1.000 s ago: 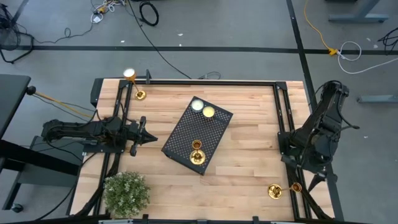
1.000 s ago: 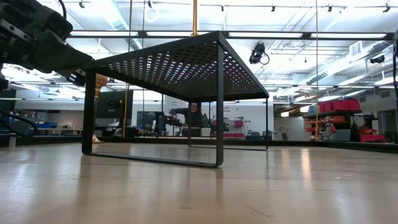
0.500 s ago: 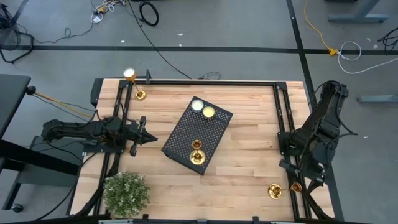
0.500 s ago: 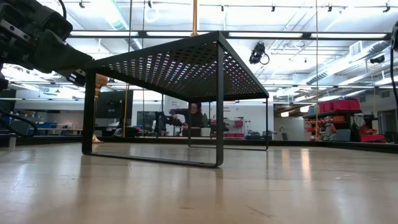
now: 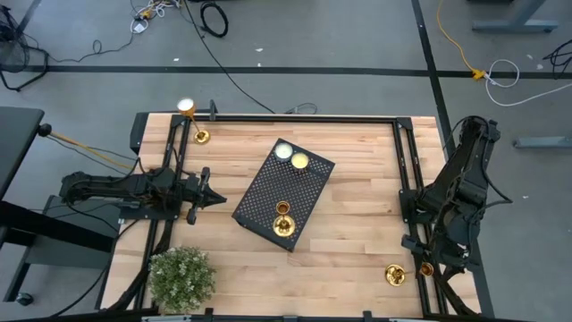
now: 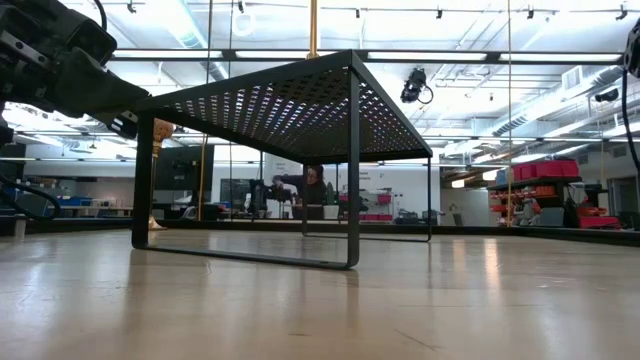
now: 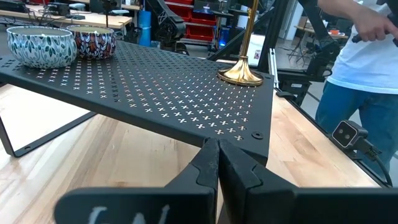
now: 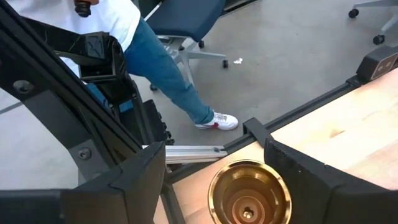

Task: Stock candles on shelf
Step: Put the bottom gold candle holder on the shelf

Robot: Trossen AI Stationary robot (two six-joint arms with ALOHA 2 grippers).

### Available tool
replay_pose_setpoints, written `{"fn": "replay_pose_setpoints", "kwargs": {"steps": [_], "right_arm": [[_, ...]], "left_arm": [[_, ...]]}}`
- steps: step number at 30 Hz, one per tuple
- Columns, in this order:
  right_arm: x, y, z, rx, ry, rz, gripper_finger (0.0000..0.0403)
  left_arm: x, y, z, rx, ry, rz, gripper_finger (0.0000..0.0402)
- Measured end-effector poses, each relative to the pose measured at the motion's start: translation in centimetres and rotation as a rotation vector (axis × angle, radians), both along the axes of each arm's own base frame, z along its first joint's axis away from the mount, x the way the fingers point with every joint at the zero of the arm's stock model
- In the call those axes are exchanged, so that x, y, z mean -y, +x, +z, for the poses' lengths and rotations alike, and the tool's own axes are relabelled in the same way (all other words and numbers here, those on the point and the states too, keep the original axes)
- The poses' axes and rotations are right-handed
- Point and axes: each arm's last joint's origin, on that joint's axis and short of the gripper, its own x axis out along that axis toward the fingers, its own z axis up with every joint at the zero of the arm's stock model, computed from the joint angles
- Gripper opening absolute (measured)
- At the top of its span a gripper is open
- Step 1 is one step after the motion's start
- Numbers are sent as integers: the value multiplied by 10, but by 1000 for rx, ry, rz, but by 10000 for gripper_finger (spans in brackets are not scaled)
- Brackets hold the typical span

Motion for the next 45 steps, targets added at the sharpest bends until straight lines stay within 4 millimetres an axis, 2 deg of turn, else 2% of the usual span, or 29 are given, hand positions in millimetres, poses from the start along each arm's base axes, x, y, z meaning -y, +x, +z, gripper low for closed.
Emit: {"fn": "replay_pose_setpoints", "kwargs": {"steps": [45], "right_arm": [[0, 0, 0, -21, 6, -15, 271]], "left_arm": [[0, 0, 0, 0, 0, 0, 14]]}}
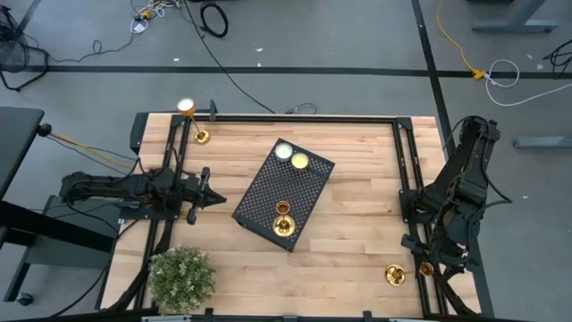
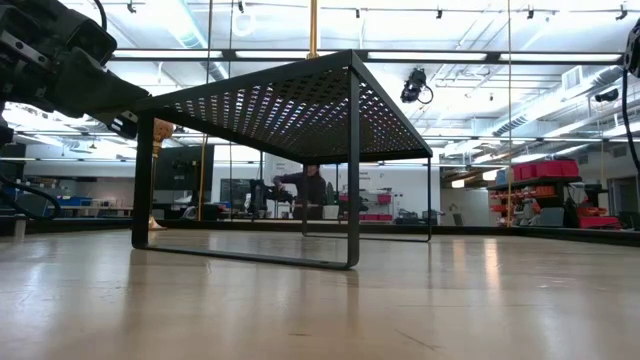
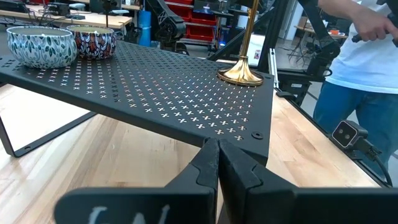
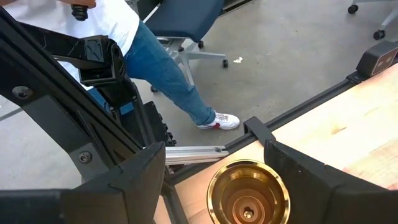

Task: Stock candles on shelf
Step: Put the bottom gold candle holder on the shelf

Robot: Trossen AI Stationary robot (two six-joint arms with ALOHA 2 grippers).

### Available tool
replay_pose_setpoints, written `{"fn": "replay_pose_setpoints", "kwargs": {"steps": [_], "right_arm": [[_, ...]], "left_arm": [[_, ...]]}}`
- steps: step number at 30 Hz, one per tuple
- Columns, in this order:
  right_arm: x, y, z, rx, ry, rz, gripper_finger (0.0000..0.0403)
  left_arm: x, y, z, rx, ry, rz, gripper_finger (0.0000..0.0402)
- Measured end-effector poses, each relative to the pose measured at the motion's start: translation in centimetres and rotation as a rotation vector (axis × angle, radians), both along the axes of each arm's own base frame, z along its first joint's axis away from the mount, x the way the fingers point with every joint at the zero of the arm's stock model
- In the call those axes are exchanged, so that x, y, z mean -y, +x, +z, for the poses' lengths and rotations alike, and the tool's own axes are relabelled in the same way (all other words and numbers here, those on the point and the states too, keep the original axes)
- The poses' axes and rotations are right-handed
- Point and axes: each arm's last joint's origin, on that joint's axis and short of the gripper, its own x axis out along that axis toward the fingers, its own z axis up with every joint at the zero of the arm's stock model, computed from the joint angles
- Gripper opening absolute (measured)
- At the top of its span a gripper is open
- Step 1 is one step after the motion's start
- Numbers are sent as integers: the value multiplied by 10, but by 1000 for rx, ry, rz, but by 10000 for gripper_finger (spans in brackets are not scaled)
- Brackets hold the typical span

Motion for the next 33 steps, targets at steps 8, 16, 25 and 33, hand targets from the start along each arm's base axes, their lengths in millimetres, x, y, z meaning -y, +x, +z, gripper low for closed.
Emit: {"fn": "replay_pose_setpoints", "kwargs": {"steps": [8, 16, 25, 33], "right_arm": [[0, 0, 0, 0, 0, 0, 256], [0, 0, 0, 1, 0, 0, 212], [0, 0, 0, 1, 0, 1, 175], [0, 0, 0, 6, -1, 4, 155]], "left_arm": [[0, 0, 0, 0, 0, 0, 14], [0, 0, 0, 0, 0, 0, 14], [0, 0, 0, 1, 0, 0, 14], [0, 0, 0, 0, 0, 0, 14]]}}
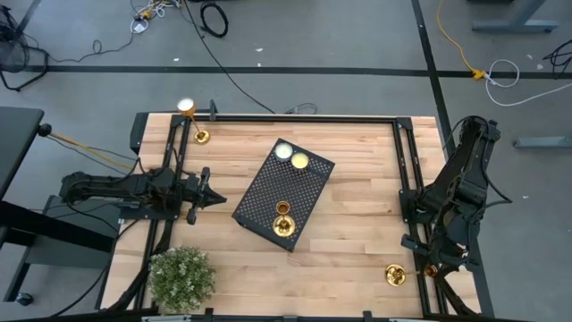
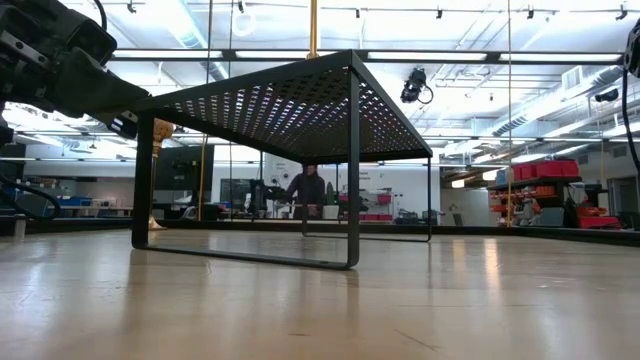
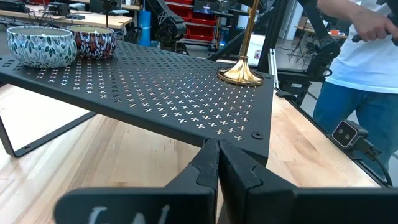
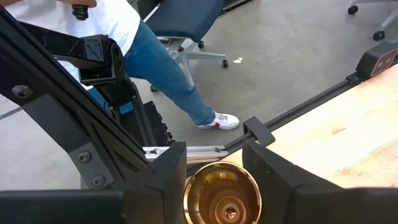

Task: Stock candles on shelf
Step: Put the bottom gold candle holder on the shelf

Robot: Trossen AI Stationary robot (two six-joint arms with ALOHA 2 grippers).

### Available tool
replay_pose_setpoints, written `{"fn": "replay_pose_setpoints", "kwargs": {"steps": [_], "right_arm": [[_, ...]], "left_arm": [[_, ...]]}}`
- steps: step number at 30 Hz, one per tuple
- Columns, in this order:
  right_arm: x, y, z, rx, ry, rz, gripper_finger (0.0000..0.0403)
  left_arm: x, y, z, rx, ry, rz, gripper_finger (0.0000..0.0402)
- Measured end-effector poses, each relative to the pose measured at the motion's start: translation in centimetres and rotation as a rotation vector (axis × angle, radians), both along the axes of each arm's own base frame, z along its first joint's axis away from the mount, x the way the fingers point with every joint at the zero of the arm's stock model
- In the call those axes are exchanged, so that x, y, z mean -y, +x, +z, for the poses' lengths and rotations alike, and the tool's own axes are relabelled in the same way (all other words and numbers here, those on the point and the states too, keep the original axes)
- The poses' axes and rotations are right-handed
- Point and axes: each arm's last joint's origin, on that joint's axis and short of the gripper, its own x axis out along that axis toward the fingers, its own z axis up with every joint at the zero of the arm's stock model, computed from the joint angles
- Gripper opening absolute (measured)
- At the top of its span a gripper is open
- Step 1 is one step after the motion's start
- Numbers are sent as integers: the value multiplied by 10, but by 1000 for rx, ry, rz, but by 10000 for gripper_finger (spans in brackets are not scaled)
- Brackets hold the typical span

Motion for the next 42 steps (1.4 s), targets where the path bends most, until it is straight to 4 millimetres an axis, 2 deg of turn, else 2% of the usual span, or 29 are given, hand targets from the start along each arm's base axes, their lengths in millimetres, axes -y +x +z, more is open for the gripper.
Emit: {"fn": "replay_pose_setpoints", "kwargs": {"steps": [24, 42], "right_arm": [[-1, 1, 2, 7, 21, -2, 146], [11, 19, 40, 26, 113, -152, 137]], "left_arm": [[0, 0, 0, 0, 0, 0, 14], [0, 0, 0, 0, 0, 0, 14]]}}
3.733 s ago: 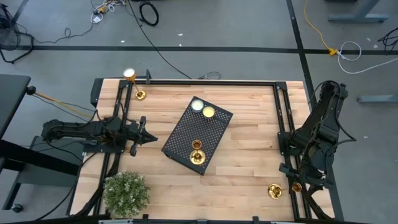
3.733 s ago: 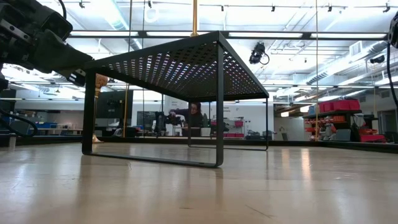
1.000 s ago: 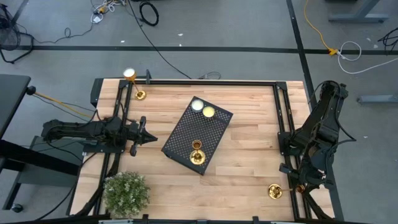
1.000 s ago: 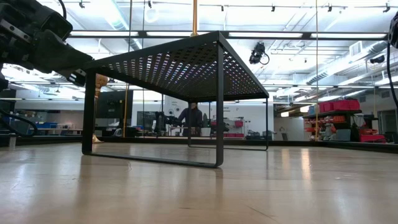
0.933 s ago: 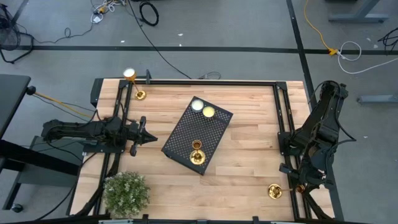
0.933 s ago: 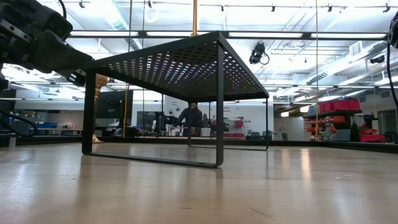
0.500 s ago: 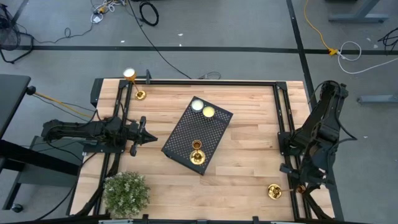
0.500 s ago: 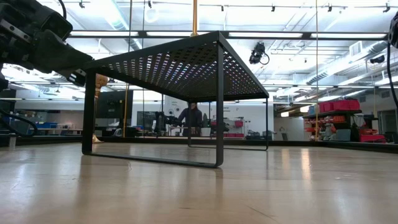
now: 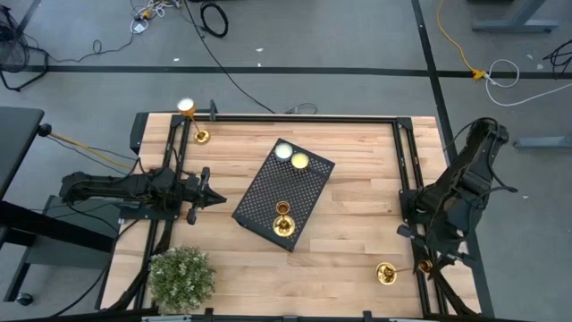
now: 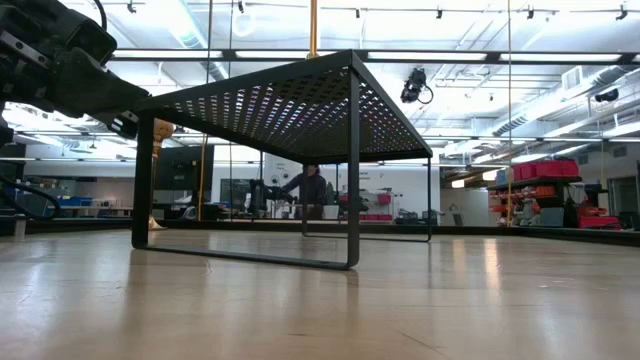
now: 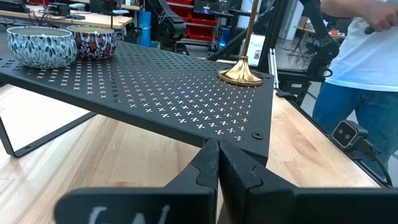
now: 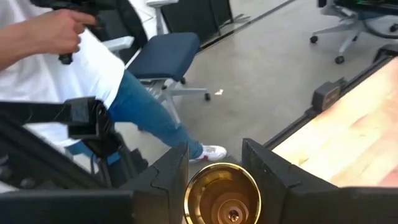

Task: Stock candles on shelf
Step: Put the bottom gold candle holder on the shelf

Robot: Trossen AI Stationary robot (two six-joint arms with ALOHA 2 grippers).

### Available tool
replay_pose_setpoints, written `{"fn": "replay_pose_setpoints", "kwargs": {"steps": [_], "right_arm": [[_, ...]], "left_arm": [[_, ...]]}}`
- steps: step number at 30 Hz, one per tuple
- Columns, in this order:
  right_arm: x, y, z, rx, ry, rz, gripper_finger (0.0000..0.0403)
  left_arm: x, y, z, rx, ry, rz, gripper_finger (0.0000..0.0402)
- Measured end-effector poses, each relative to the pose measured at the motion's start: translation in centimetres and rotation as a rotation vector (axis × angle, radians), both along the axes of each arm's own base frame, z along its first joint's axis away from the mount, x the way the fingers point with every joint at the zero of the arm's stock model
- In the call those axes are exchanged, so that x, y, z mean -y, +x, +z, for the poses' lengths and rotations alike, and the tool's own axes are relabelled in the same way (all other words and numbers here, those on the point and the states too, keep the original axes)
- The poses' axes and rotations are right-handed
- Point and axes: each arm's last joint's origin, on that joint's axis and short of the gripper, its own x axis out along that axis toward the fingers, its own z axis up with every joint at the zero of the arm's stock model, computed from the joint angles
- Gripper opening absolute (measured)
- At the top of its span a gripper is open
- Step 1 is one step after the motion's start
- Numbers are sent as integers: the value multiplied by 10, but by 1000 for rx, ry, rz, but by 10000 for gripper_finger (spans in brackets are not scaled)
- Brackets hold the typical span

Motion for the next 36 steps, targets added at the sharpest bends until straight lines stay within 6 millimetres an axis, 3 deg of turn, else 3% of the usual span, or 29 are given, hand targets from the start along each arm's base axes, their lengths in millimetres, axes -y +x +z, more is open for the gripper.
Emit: {"fn": "replay_pose_setpoints", "kwargs": {"steps": [14, 24, 36], "right_arm": [[8, 28, 54, 10, -22, -157, 134], [16, 51, 94, 152, -78, -213, 135], [42, 89, 127, 218, -89, -416, 135]], "left_arm": [[0, 0, 0, 0, 0, 0, 14], [0, 0, 0, 0, 0, 0, 14], [0, 0, 0, 0, 0, 0, 14]]}}
